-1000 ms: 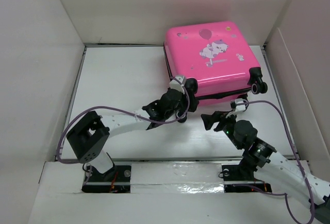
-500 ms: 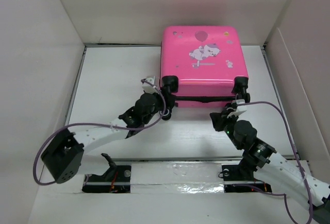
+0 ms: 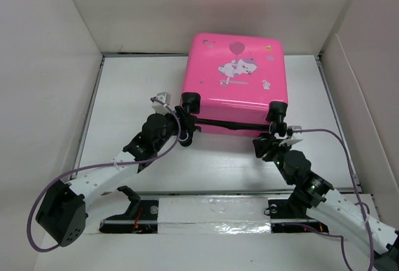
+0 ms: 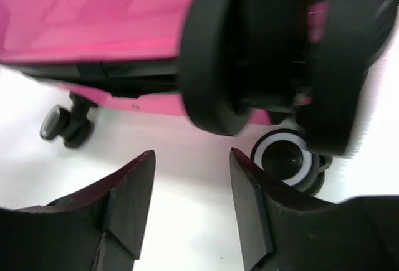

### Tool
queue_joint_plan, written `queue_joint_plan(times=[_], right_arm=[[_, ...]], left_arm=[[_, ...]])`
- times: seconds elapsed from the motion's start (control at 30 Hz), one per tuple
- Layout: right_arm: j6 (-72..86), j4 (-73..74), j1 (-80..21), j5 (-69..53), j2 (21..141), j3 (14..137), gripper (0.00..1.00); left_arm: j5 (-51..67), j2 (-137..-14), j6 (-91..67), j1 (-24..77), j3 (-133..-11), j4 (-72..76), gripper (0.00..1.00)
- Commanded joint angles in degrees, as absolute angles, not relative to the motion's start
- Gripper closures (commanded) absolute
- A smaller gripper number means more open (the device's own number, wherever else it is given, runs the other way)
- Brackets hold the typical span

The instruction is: Pack the luggage

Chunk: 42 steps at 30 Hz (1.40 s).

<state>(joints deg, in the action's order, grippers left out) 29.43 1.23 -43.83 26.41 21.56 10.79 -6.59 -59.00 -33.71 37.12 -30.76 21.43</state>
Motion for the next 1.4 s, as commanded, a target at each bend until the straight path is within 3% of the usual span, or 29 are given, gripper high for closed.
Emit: queue_joint_plan(times=[0.0, 0.13, 0.43, 0.63, 0.8, 0.87, 1.33, 1.37], right_arm=[[35.1, 5.0, -43.2, 32.7, 16.9, 10.3, 0.41], [35.9, 8.4, -43.2, 35.9, 12.9, 11.2, 0.3], [27.7, 6.9, -38.7, 36.7, 17.9, 15.8, 0.26], [22.0, -4.7, -31.3, 22.2, 28.1, 14.6, 0.25], [16.9, -13.8, -28.1, 17.3, 31.5, 13.3, 0.32], [14.3, -20.2, -27.6, 15.9, 31.2, 11.8, 0.4], [11.9, -31.2, -24.2, 13.9, 42.4, 11.7, 0.45], [12.2, -30.9, -24.2, 14.8, 41.9, 11.3, 0.52]], left_arm=[[-9.5, -54.2, -38.2, 34.1, -37.8, 31.8, 1.0], [-9.4, -54.3, -38.6, 32.5, -38.1, 31.7, 1.0], [-7.4, -57.9, -39.5, 26.3, -38.8, 35.0, 1.0], [-2.7, -58.5, -40.8, 22.2, -37.4, 37.7, 1.0], [-1.5, -59.0, -41.2, 22.2, -36.2, 38.6, 1.0], [-1.5, -59.0, -41.4, 22.2, -35.8, 38.8, 1.0], [-0.4, -59.2, -41.6, 22.2, -33.7, 39.2, 1.0], [-0.5, -59.1, -41.6, 22.2, -33.7, 39.1, 1.0]])
